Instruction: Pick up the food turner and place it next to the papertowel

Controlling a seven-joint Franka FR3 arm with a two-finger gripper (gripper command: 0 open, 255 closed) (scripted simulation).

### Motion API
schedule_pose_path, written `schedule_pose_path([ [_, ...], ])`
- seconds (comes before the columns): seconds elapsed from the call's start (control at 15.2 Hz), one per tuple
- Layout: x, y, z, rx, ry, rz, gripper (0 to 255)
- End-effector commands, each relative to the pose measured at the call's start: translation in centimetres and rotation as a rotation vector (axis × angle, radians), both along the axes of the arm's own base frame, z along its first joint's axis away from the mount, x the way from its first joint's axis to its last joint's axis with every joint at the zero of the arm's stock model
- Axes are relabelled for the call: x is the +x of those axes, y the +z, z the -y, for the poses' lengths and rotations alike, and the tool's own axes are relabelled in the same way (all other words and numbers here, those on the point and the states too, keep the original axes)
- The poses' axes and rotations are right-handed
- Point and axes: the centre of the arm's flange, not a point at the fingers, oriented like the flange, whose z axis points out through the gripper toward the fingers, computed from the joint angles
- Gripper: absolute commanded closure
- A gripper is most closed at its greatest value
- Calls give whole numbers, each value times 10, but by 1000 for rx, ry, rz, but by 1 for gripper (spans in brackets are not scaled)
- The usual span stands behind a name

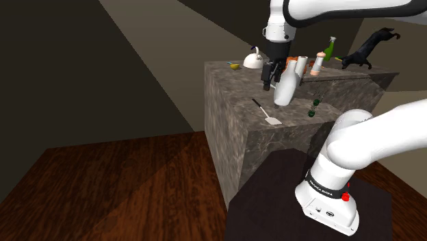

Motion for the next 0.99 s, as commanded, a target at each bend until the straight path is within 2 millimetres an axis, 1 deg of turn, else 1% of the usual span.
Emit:
schedule_pose_path([
  [0.0, 0, 0, 0, 0, 0, 0, 0],
  [0.46, 36, -60, 60, 11, -217, 39, 0],
  [0.92, 60, -119, 126, 21, -435, 78, 0],
])
